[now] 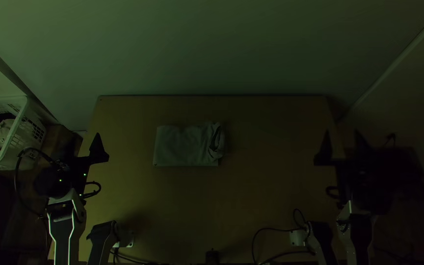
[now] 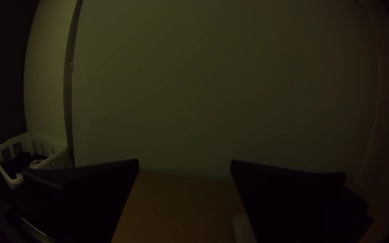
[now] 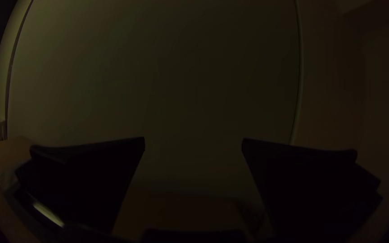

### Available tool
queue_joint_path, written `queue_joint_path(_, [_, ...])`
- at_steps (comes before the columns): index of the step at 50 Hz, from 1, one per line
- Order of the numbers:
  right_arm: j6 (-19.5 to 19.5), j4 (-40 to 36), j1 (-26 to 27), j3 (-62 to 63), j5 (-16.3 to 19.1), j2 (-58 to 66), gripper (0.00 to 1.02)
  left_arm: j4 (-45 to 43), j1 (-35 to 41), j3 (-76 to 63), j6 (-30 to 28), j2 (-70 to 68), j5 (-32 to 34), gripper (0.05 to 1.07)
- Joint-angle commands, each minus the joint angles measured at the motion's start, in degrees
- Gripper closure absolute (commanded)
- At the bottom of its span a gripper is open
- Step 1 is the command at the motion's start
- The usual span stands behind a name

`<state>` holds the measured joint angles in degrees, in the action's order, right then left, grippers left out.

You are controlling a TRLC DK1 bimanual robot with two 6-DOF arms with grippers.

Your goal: Fold the t-shirt

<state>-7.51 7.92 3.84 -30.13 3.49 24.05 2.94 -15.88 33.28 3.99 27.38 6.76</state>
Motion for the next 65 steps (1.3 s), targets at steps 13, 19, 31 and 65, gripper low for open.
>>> queue_joint_path(13, [1.7,8.0,-0.4,14.9,0.3,-3.7,0.03,-9.4,-0.6,-18.9,-0.8,-10.1,-0.3,0.10])
queue_joint_path(19, [1.7,9.6,0.4,20.7,0.3,-5.0,0.03,-11.0,-0.6,-25.4,-1.1,-16.4,-0.3,0.10])
queue_joint_path(31, [1.4,4.0,0.4,28.2,0.3,-18.0,0.03,-7.1,-0.9,-32.4,-1.1,-27.6,-0.3,0.10])
queue_joint_path(65, [3.2,-8.9,8.5,29.6,-3.5,-24.1,0.03,-3.4,-1.3,-33.2,-1.3,-27.4,-2.1,0.10])
